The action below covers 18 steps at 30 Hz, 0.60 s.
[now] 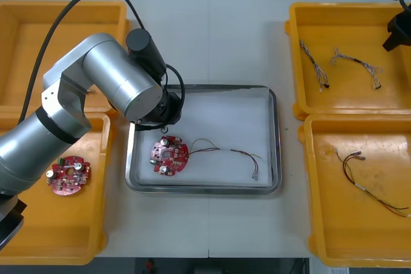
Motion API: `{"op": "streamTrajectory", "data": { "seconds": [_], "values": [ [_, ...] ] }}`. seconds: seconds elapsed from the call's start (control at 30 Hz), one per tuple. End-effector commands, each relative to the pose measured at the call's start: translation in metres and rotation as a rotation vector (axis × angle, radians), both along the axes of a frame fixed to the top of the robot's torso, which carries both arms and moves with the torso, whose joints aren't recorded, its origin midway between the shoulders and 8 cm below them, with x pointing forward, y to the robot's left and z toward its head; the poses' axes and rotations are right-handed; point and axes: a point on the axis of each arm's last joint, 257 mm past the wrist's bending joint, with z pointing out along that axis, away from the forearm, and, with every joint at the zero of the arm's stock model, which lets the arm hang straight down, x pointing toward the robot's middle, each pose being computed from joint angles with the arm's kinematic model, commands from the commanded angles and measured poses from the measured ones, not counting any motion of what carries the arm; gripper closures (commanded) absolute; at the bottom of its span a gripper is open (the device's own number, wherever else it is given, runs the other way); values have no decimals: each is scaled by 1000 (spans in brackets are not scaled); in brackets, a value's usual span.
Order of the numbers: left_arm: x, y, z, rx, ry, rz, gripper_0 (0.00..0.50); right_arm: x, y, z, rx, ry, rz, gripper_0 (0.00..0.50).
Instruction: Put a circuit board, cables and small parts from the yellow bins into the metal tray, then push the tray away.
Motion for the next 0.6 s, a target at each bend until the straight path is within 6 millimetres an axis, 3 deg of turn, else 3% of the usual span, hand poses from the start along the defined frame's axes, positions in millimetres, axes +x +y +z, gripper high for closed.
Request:
{"op": "streamTrajectory", "data": {
  "seconds": [0.03,0.27,0.6],
  "values": [
    [-5,-17,1,-71,-4,62,0,17,-5,44,-3,-99,0,0],
    [-13,-18,10,-68,-1,69,0,26,1,28,9,-120,-8,0],
    [-36,-13,57,-88,33,82,0,47,15,16,-63,-174,105,0]
  ]
}}
